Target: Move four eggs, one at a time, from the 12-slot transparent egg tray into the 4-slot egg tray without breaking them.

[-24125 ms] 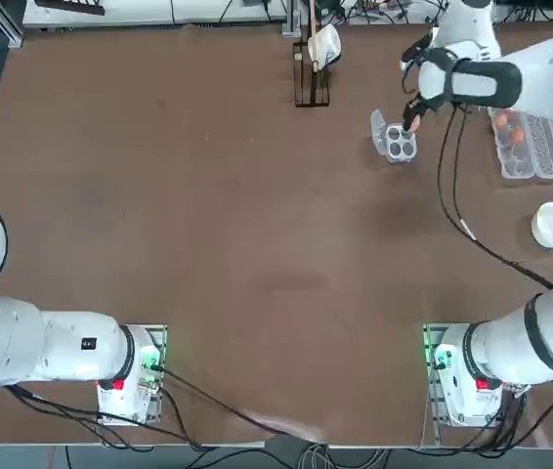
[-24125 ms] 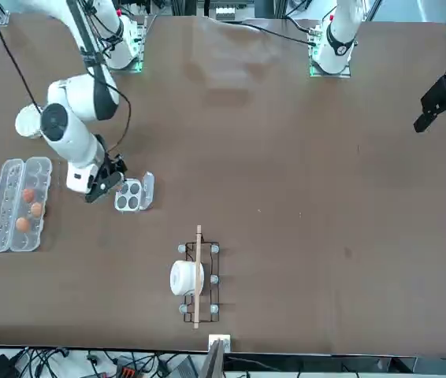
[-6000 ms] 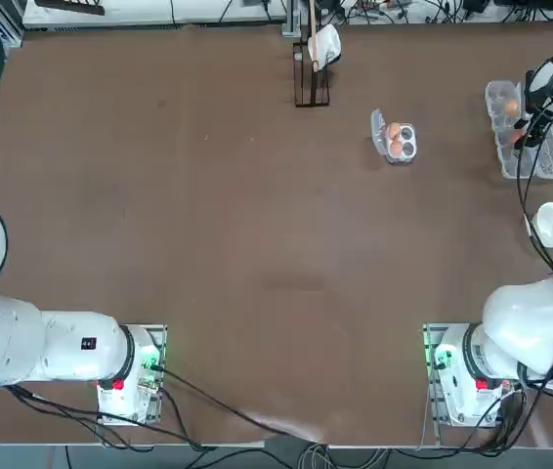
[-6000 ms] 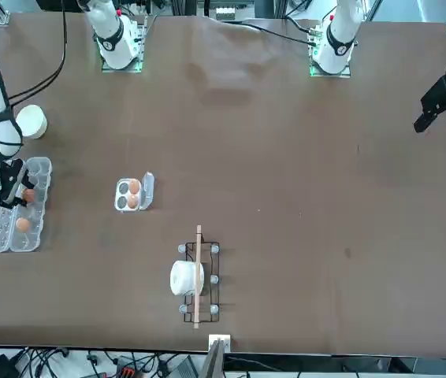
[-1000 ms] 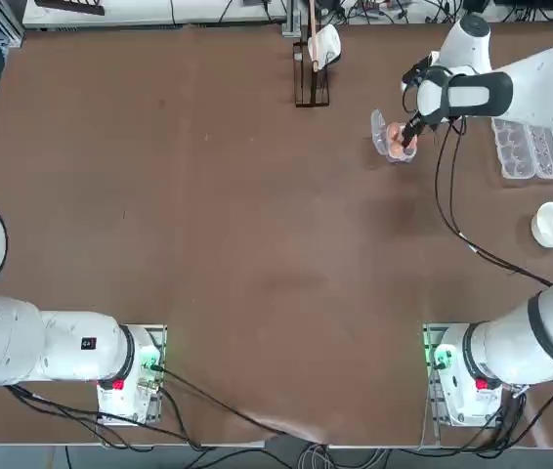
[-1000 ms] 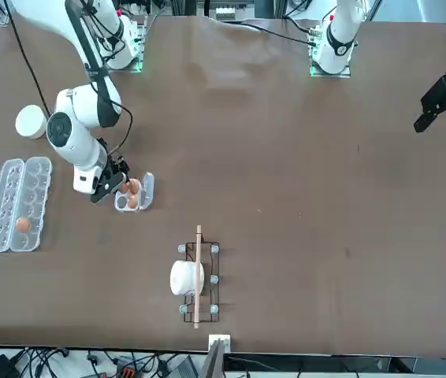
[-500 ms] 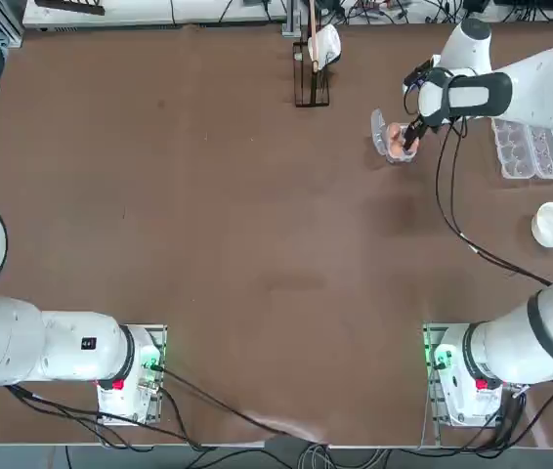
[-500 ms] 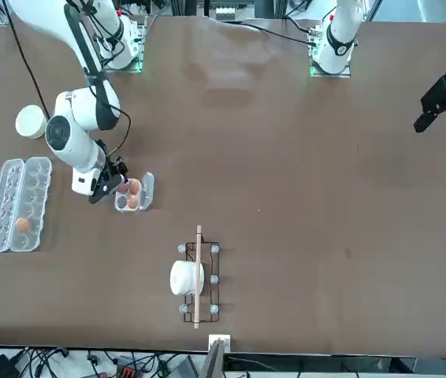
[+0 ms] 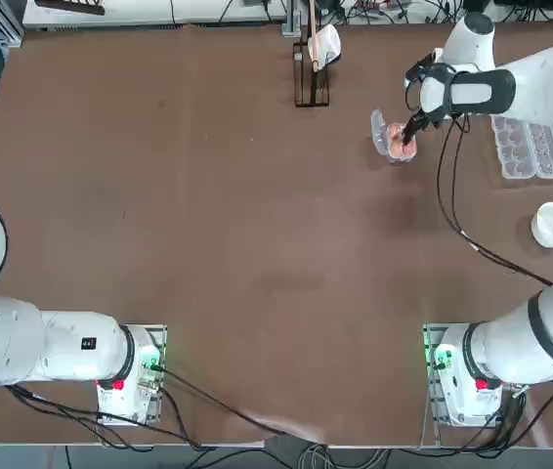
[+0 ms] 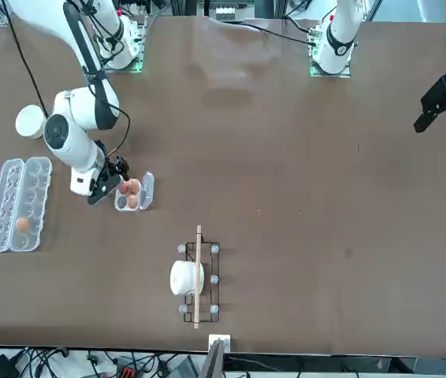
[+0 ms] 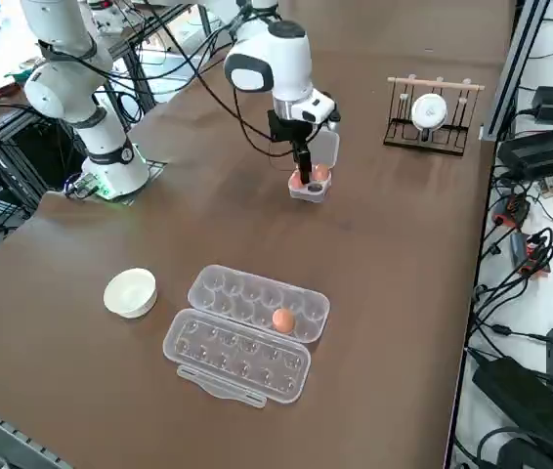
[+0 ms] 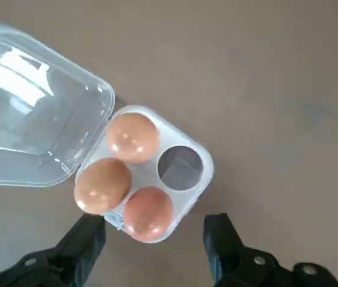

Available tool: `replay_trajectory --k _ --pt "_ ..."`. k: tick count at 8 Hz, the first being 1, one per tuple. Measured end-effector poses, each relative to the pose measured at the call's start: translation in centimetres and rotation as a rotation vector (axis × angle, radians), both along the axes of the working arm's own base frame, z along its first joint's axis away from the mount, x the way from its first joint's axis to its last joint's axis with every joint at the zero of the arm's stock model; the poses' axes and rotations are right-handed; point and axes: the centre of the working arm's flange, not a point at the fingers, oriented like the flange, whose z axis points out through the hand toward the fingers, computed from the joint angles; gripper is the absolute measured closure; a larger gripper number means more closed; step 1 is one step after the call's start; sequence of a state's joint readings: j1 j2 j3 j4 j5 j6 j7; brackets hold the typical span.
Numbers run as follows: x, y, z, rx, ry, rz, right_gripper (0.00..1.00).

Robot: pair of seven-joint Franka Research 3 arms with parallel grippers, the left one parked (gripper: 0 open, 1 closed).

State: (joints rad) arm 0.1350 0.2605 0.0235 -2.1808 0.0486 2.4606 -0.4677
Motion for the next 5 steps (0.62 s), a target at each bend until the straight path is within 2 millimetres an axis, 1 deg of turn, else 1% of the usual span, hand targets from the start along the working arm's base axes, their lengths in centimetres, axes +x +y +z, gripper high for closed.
replay_trajectory --k 1,2,4,5 --pt "0.3 -1.4 1.8 0.000 0.003 -0.020 0.00" --pt "0.8 -3.3 3.7 0.000 0.011 -0.025 0.00" --pt "2.0 -9.1 7.2 0.001 0.019 0.007 0.00" --pt "2.4 -12.1 8.3 0.002 0.017 0.034 0.00"
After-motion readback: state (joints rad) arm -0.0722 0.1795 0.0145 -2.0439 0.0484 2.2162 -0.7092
